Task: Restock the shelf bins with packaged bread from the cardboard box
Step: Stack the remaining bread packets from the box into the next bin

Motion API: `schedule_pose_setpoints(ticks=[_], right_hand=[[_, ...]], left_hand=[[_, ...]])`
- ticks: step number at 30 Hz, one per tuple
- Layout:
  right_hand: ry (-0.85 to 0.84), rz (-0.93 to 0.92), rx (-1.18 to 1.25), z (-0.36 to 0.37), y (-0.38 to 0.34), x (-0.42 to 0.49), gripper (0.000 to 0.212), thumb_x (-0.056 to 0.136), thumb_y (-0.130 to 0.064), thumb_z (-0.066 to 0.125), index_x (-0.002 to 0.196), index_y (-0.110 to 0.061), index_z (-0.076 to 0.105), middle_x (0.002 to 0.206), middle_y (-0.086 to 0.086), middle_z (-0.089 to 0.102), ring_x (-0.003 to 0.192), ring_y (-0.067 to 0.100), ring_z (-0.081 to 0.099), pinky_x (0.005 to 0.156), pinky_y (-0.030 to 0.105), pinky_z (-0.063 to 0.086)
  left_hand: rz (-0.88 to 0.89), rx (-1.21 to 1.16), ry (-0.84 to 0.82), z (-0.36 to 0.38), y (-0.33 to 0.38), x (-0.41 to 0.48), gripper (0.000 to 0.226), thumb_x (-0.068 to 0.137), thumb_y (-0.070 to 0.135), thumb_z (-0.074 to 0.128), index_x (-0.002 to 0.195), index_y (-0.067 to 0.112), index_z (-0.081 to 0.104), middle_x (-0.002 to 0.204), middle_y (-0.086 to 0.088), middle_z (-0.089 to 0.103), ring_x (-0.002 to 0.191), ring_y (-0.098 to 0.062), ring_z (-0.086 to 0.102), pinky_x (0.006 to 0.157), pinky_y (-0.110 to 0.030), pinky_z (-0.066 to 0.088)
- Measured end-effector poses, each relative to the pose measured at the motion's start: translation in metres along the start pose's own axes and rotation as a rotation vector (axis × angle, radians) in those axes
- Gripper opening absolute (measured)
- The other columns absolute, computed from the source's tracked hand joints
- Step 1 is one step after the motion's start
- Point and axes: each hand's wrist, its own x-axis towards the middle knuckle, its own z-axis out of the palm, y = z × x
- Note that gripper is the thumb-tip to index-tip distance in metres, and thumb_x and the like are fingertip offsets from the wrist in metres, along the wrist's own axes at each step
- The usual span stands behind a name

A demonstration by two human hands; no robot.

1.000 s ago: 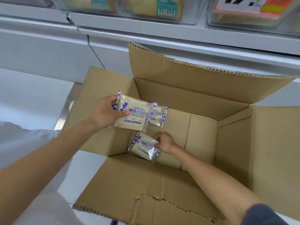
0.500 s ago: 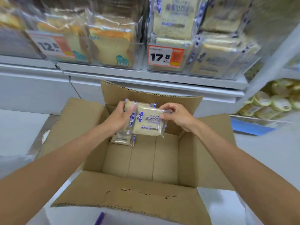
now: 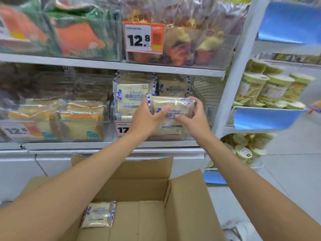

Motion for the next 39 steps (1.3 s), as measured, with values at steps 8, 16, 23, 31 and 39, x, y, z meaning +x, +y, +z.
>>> schedule_pose_setpoints(ticks=[8, 16, 23, 31, 39], right_hand=[[0.181, -0.084, -0.072, -0.009, 0.01, 0.077, 0.08, 0.081, -0.008, 0.07, 0.147, -0.019, 0.025, 0.14, 0.002, 0.05, 0.124, 0.014, 0.054, 0.105, 0.039, 0.046], [0.232, -0.072, -0.33, -0.005, 0.027, 0.096, 0.104, 0.075, -0.043, 0.078, 0.154, -0.022, 0.013, 0.157, 0.001, 0.026, 0.143, 0.019, 0.028, 0.116, 0.045, 0.03], [0.077, -0.274, -0.615, -0.001, 0.028, 0.07, 0.088, 0.082, -0.033, 0.076, 0.15, -0.04, 0.022, 0.156, 0.007, 0.018, 0.145, 0.019, 0.02, 0.114, 0.039, 0.03], [0.006, -0.192, -0.564, -0.008, 0.026, 0.068, 0.085, 0.086, -0.033, 0.072, 0.15, -0.047, 0.018, 0.162, 0.002, -0.007, 0.149, 0.018, 0.007, 0.117, 0.041, 0.023], [0.245, -0.226, -1.127, 0.004, 0.018, 0.069, 0.08, 0.086, -0.056, 0.062, 0.151, -0.038, 0.018, 0.156, 0.016, 0.012, 0.137, 0.035, 0.025, 0.108, 0.047, 0.03]], left_hand=[[0.559, 0.809, 0.226, 0.011, -0.033, 0.066, 0.085, 0.082, 0.065, 0.053, 0.149, 0.019, 0.033, 0.148, -0.004, 0.044, 0.14, -0.024, 0.034, 0.114, -0.044, 0.019], [0.687, 0.967, 0.31, 0.017, -0.055, 0.077, 0.069, 0.088, 0.051, 0.061, 0.147, 0.026, 0.038, 0.143, -0.008, 0.049, 0.136, -0.029, 0.04, 0.111, -0.053, 0.024], [0.699, 0.967, 0.301, 0.016, -0.058, 0.082, 0.055, 0.087, 0.05, 0.062, 0.138, 0.033, 0.051, 0.147, -0.011, 0.044, 0.139, -0.03, 0.036, 0.109, -0.055, 0.019], [0.699, 0.971, 0.242, 0.009, -0.06, 0.084, 0.057, 0.088, 0.054, 0.052, 0.142, 0.035, 0.045, 0.149, -0.012, 0.042, 0.139, -0.03, 0.036, 0.111, -0.055, 0.017], [0.619, 1.051, 0.114, 0.006, -0.044, 0.075, 0.072, 0.087, 0.051, 0.06, 0.151, 0.036, 0.03, 0.159, -0.014, 0.023, 0.147, -0.032, 0.021, 0.115, -0.057, 0.015]])
